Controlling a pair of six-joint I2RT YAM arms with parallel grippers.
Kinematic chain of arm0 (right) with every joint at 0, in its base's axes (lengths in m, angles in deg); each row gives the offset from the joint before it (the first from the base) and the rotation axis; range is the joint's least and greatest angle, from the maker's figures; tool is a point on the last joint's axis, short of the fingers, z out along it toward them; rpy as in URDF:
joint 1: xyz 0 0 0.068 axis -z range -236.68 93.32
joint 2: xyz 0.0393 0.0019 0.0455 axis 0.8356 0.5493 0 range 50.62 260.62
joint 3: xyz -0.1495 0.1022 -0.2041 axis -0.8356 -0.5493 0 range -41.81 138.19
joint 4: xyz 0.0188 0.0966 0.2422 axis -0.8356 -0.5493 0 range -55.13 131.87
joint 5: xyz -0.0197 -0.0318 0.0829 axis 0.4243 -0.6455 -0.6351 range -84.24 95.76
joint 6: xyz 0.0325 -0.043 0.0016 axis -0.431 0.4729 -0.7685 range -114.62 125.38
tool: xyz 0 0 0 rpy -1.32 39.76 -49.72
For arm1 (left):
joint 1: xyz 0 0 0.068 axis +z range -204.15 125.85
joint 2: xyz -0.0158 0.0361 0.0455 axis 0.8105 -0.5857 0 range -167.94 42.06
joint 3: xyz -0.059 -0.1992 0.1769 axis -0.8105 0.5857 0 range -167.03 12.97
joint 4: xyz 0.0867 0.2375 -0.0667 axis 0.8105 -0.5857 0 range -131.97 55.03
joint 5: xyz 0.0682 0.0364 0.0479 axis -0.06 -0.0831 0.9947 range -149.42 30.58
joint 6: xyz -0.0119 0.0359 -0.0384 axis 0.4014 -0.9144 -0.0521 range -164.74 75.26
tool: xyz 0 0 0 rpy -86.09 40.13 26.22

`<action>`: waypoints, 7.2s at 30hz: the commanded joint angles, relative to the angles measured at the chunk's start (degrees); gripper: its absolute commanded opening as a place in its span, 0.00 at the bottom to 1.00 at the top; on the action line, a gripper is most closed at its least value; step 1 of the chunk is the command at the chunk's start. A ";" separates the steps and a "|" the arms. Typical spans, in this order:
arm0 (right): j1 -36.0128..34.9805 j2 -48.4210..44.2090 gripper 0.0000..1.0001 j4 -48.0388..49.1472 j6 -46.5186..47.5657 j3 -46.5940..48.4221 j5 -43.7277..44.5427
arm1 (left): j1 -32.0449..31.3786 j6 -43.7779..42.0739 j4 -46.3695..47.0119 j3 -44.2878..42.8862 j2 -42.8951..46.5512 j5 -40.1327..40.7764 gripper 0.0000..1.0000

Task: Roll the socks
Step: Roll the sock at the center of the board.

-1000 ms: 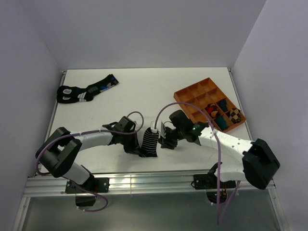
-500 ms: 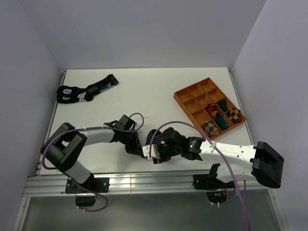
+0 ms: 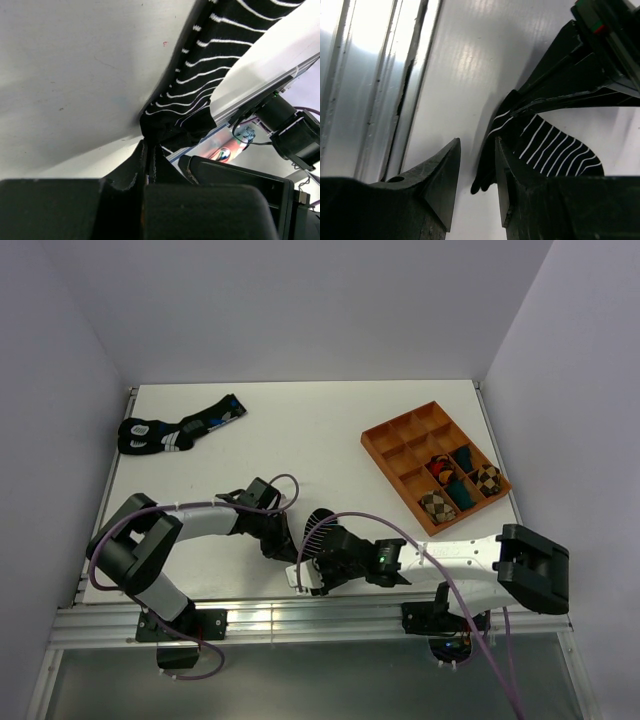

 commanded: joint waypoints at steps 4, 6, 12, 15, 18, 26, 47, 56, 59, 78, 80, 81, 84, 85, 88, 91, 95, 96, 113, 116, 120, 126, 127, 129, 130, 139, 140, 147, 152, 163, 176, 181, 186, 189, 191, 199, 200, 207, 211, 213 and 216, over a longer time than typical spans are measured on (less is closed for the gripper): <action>-0.90 2.25 0.41 7.64 1.06 -0.13 5.45 | 0.23 0.05 1.73 -0.42 -0.26 -1.50 0.00; -0.91 3.12 0.41 7.74 1.16 0.04 5.46 | 0.32 0.22 1.82 -0.33 -0.17 -1.85 0.00; -0.91 5.32 0.40 9.58 0.63 0.31 6.86 | 0.32 -0.74 1.03 -1.03 -0.26 -1.85 0.00; -0.99 6.64 0.40 10.46 0.63 0.05 7.22 | 0.40 -0.74 1.03 -1.03 -0.17 -2.03 0.00; -0.99 7.61 0.40 11.77 0.19 -0.22 7.91 | 0.40 -0.48 1.38 -0.86 0.01 -2.29 0.00; -0.56 10.07 0.36 15.29 -1.30 -0.31 10.21 | 0.40 -0.30 2.00 0.02 0.80 -2.82 0.00; 17.02 14.99 0.12 -17.21 -4.38 20.41 -25.30 | 0.49 11.91 16.32 11.09 21.08 19.67 0.30; 21.42 25.97 0.12 -34.79 -4.29 33.78 -29.61 | -0.03 9.02 23.96 19.61 30.32 31.09 0.30; 21.86 30.79 0.12 -39.89 -4.03 36.86 -30.75 | -0.74 7.87 29.04 23.04 32.17 32.59 0.30; 27.04 46.54 0.12 -55.54 -4.30 49.26 -37.96 | -13.66 -18.57 62.29 32.28 24.62 39.29 0.28; 27.39 47.33 0.12 -55.81 -3.94 49.35 -38.40 | -14.01 -19.28 64.30 32.28 23.13 37.18 0.28; 27.57 47.60 0.12 -56.59 -3.68 49.44 -38.75 | -14.27 -20.16 64.66 32.10 22.86 36.47 0.28; 28.01 48.83 0.13 -58.35 -2.36 50.14 -39.89 | -14.97 -21.92 65.19 31.40 21.55 33.92 0.31; 28.10 48.92 0.13 -58.88 -1.93 50.49 -40.33 | -14.98 -22.36 65.54 31.40 20.85 33.39 0.32; 28.80 50.15 0.13 -60.55 -1.05 51.46 -41.56 | -15.24 -23.59 66.60 30.43 18.74 29.45 0.33; 29.68 51.55 0.13 -62.66 -0.08 52.95 -42.70 | -15.94 -24.30 66.78 29.20 15.76 28.38 0.35; 30.56 53.66 0.13 -65.56 1.24 54.36 -43.85 | -16.91 -24.39 69.76 29.02 12.23 26.63 0.38; 30.56 53.92 0.13 -66.17 1.68 54.45 -44.02 | -17.35 -24.21 70.55 29.29 11.70 26.45 0.39; 31.52 53.84 0.13 -64.69 0.46 54.36 -42.53 | -18.58 -23.33 67.40 24.81 5.20 27.24 0.15; 31.53 53.14 0.14 -64.60 0.10 54.19 -42.44 | -19.11 -23.68 64.23 23.14 4.23 27.06 0.04; 31.61 52.00 0.23 -62.58 -2.00 53.31 -40.95 | -20.07 -23.42 61.60 21.12 3.09 26.01 0.00; 31.70 47.78 0.45 -57.14 -5.43 50.94 -37.44 | -20.95 -22.63 53.95 16.99 0.89 25.91 0.00; 31.70 46.30 0.47 -56.43 -5.96 50.59 -36.13 | -21.13 -22.54 53.33 16.72 0.89 25.92 0.00; 31.70 44.97 0.51 -54.50 -7.19 49.80 -34.80 | -21.57 -22.10 51.49 16.11 1.24 26.88 0.00; 31.88 43.74 0.52 -54.06 -7.54 49.62 -34.27 | -21.74 -21.93 50.53 15.84 1.33 27.41 0.00; 35.04 39.52 0.54 -48.26 -14.04 47.60 -29.09 | -22.45 -20.08 46.83 14.44 0.63 29.87 0.00; 35.48 39.08 0.54 -47.29 -14.48 47.42 -28.65 | -22.54 -19.73 46.39 13.91 0.45 30.05 0.00; 39.52 31.97 0.53 -42.19 -17.39 43.21 -24.60 | -22.62 -17.01 36.91 9.08 -0.78 32.60 0.00; 41.63 28.09 0.53 -39.82 -18.61 40.57 -22.42 | -22.62 -14.64 29.53 5.13 -1.57 32.60 0.00; 49.80 24.05 0.53 -38.23 -22.48 38.19 -15.20 | -22.62 -11.47 15.37 -3.04 -3.15 31.28 0.00; 54.55 9.73 0.40 -35.77 -10.02 25.98 -20.11 | -17.45 -9.36 3.15 -9.38 -8.78 17.06 0.00; 54.64 5.51 0.43 -34.37 -0.89 20.10 -24.60 | -11.39 -10.41 0.51 -10.61 -8.87 8.89 0.00; 54.29 1.46 0.42 -36.12 6.59 17.80 -28.90 | -8.56 -12.34 -6.32 -15.87 -11.59 5.62 0.00; 52.71 -2.57 0.42 -36.74 10.37 15.08 -29.70 | -7.95 -13.57 -9.58 -19.21 -13.61 4.03 0.00; 49.30 -5.92 0.42 -35.34 11.44 12.01 -28.91 | -7.86 -14.19 -11.09 -20.89 -15.02 3.77 0.00; 34.44 -10.15 0.43 -29.01 8.90 5.15 -20.66 | -7.42 -14.54 -12.94 -25.91 -19.06 1.93 0.00; 33.38 -9.62 0.43 -28.65 8.72 5.06 -20.12 | -7.33 -14.46 -12.85 -25.99 -19.32 1.66 0.00; 26.61 -7.69 0.43 -20.93 4.94 2.95 -16.26 | -7.24 -14.72 -13.29 -26.87 -20.21 1.13 0.00; 22.66 -6.46 0.43 -17.14 3.53 1.98 -11.95 | -7.15 -14.98 -12.94 -26.17 -20.12 0.69 0.00; 20.63 -5.84 0.43 -16.00 2.92 1.89 -10.55 | -6.89 -14.89 -12.77 -25.82 -19.86 0.61 0.00; 18.44 -4.00 0.44 -14.68 2.30 2.15 -8.44 | -6.63 -14.98 -12.50 -25.47 -19.59 0.34 0.00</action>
